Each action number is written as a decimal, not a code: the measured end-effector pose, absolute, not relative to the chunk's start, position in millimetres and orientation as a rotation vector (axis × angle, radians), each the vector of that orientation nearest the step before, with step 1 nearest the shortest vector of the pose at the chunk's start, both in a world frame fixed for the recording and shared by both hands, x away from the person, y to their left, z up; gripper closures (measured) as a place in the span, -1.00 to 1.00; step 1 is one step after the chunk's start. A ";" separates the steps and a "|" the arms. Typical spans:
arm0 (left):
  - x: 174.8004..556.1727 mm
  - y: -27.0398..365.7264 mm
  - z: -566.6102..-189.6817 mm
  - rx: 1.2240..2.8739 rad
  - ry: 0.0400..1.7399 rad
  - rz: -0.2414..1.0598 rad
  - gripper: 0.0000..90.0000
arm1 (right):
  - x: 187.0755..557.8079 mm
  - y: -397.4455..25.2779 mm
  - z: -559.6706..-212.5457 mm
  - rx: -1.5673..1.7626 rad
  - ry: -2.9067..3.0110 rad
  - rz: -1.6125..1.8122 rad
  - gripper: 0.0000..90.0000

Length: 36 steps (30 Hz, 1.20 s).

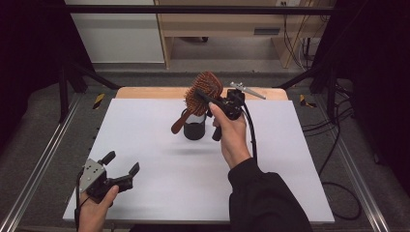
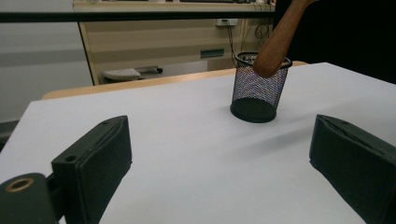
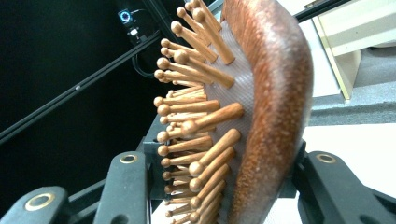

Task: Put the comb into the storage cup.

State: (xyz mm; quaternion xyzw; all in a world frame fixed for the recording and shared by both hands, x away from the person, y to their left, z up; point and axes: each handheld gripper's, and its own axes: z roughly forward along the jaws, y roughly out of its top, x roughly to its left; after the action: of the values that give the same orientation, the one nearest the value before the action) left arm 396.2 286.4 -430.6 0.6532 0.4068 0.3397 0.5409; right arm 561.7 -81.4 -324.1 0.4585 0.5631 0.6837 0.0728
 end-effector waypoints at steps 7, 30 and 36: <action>401.6 293.1 -428.3 1.490 0.926 0.840 -0.89 | 579.2 -80.4 -316.5 1.384 1.681 2.050 0.16; 403.0 299.9 -430.1 1.465 0.945 0.813 -0.92 | 597.9 -87.1 -312.0 1.429 1.618 2.030 0.15; 405.4 302.8 -430.5 1.462 0.943 0.823 -0.92 | 600.4 -91.3 -312.7 1.437 1.597 2.024 0.15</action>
State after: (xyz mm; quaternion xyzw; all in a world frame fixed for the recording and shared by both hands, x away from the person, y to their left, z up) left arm 405.4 302.8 -430.5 0.6233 0.4020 0.3507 0.5718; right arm 600.4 -91.3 -312.7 0.4848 0.5385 0.6826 0.0947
